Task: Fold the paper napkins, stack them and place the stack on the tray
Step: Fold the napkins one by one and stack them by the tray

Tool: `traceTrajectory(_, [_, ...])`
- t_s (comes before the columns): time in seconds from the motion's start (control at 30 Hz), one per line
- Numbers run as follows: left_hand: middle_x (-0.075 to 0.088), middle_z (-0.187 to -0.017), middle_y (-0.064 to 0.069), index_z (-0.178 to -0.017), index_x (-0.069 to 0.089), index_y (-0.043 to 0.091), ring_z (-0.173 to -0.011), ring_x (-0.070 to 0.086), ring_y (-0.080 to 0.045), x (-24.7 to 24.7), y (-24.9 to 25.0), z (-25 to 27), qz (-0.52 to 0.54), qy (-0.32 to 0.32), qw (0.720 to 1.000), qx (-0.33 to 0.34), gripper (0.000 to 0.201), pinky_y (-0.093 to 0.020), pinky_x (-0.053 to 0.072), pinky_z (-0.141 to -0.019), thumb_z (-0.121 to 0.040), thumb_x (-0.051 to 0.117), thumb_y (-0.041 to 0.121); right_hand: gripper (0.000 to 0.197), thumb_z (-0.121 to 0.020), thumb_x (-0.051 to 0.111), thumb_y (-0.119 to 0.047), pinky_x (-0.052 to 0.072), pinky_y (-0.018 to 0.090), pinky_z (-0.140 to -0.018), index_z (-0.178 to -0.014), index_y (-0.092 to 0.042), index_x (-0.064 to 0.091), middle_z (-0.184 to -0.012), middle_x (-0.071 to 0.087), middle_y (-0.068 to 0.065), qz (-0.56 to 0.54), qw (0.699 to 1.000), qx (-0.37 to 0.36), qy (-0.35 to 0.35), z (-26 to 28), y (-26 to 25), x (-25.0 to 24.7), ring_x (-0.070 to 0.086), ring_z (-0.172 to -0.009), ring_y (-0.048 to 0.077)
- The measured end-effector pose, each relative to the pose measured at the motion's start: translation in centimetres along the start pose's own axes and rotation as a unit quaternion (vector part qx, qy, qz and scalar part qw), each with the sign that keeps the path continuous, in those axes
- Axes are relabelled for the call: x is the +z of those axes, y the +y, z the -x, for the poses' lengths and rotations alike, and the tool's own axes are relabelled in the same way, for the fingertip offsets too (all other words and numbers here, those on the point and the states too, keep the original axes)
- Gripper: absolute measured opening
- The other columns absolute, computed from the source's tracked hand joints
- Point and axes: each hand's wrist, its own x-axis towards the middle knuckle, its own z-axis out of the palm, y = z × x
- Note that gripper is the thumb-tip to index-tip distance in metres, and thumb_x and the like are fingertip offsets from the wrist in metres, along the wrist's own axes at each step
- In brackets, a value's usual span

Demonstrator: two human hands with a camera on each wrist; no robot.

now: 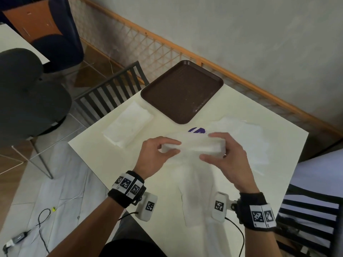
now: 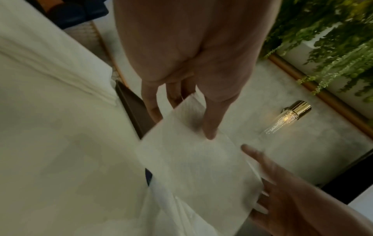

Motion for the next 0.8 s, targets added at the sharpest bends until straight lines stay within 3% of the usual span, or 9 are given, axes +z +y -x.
traceTrajectory(0.13, [0.07, -0.096, 0.006, -0.096, 0.085, 0.034, -0.094, 0.066, -0.011, -2.7, -0.6, -0.7, -0.047, 0.064, 0.997, 0.017, 0.01, -0.035, 0.054, -0.085, -0.088, 0.087, 0.028, 0.027, -0.08, 0.096, -0.02, 0.047, 0.019, -0.072, -0.092, -0.036, 0.077, -0.08, 0.062, -0.011, 0.161, 0.986, -0.02, -0.027, -2.5, 0.0, 1.2, 0.061, -0.073, 0.008])
traceTrajectory(0.27, [0.046, -0.13, 0.006, -0.087, 0.078, 0.041, -0.121, 0.046, -0.001, -6.0, -1.6, -1.1, -0.107, 0.12, 0.987, 0.018, 0.012, -0.007, 0.035, -0.103, -0.085, 0.088, 0.034, 0.017, -0.09, 0.088, -0.025, 0.054, 0.022, -0.093, -0.098, -0.036, 0.078, -0.12, 0.057, -0.012, 0.094, 0.994, -0.039, -0.044, -6.6, -1.4, 3.9, 0.065, -0.109, 0.003])
traceTrajectory(0.33, [0.049, -0.132, 0.012, -0.084, 0.074, 0.043, -0.122, 0.046, -0.004, -7.9, -2.1, -1.6, -0.116, 0.145, 0.982, 0.017, 0.013, -0.009, 0.034, -0.104, -0.088, 0.085, 0.037, 0.012, -0.097, 0.082, -0.029, 0.057, 0.029, -0.097, -0.107, -0.029, 0.076, -0.123, 0.066, -0.015, 0.053, 0.996, -0.037, -0.059, -9.0, -2.6, 6.0, 0.067, -0.115, 0.007])
traceTrajectory(0.4, [0.067, -0.106, 0.02, -0.089, 0.075, 0.031, -0.092, 0.061, -0.002, -10.1, -2.7, -2.3, -0.093, 0.159, 0.983, -0.003, 0.01, -0.019, 0.049, -0.087, -0.094, 0.079, 0.039, 0.013, -0.102, 0.075, -0.033, 0.059, 0.032, -0.088, -0.11, -0.024, 0.07, -0.106, 0.074, -0.013, 0.051, 0.995, -0.042, -0.074, -11.5, -3.9, 8.9, 0.07, -0.102, 0.009])
traceTrajectory(0.47, [0.069, -0.075, 0.021, -0.096, 0.074, 0.023, -0.06, 0.055, -0.008, -12.2, -4.0, -3.2, -0.093, 0.183, 0.978, -0.034, 0.014, -0.022, 0.045, -0.066, -0.098, 0.076, 0.037, 0.017, -0.104, 0.073, -0.036, 0.055, 0.022, -0.076, -0.111, -0.022, 0.067, -0.098, 0.074, -0.013, 0.074, 0.992, -0.064, -0.079, -14.3, -4.7, 12.4, 0.071, -0.09, 0.003])
traceTrajectory(0.5, [0.069, -0.072, 0.02, -0.1, 0.074, 0.024, -0.056, 0.054, -0.009, -13.1, -4.8, -3.5, -0.101, 0.199, 0.974, -0.042, 0.012, -0.021, 0.044, -0.063, -0.098, 0.076, 0.035, 0.019, -0.103, 0.074, -0.036, 0.051, 0.016, -0.072, -0.113, -0.021, 0.068, -0.099, 0.075, -0.014, 0.083, 0.991, -0.07, -0.083, -15.7, -5.0, 14.2, 0.071, -0.087, -0.002])
traceTrajectory(0.63, [0.069, -0.08, 0.003, -0.116, 0.069, 0.025, -0.072, 0.065, -0.01, -16.1, -8.1, -5.0, -0.129, 0.235, 0.961, -0.073, 0.021, -0.014, 0.047, -0.067, -0.097, 0.078, 0.025, 0.029, -0.1, 0.079, -0.031, 0.052, 0.023, -0.085, -0.123, -0.017, 0.07, -0.107, 0.078, -0.004, 0.134, 0.984, -0.057, -0.1, -21.1, -4.3, 21.4, 0.072, -0.097, 0.01])
traceTrajectory(0.73, [0.063, -0.072, 0.001, -0.122, 0.061, 0.021, -0.074, 0.061, -0.012, -17.1, -10.2, -6.2, -0.159, 0.226, 0.953, -0.121, 0.028, -0.023, 0.046, -0.071, -0.098, 0.076, 0.023, 0.029, -0.101, 0.077, -0.023, 0.054, 0.035, -0.099, -0.128, -0.017, 0.068, -0.116, 0.076, 0.005, 0.178, 0.976, -0.038, -0.117, -23.4, -2.8, 25.7, 0.069, -0.111, 0.024])
traceTrajectory(0.8, [0.061, -0.08, 0.004, -0.125, 0.057, 0.02, -0.081, 0.06, -0.018, -17.3, -11.6, -7.1, -0.166, 0.209, 0.951, -0.153, 0.033, -0.032, 0.051, -0.079, -0.098, 0.076, 0.022, 0.029, -0.103, 0.074, -0.02, 0.05, 0.032, -0.096, -0.131, -0.017, 0.065, -0.125, 0.072, 0.011, 0.192, 0.973, -0.017, -0.124, -24.3, -2.1, 27.9, 0.064, -0.109, 0.024])
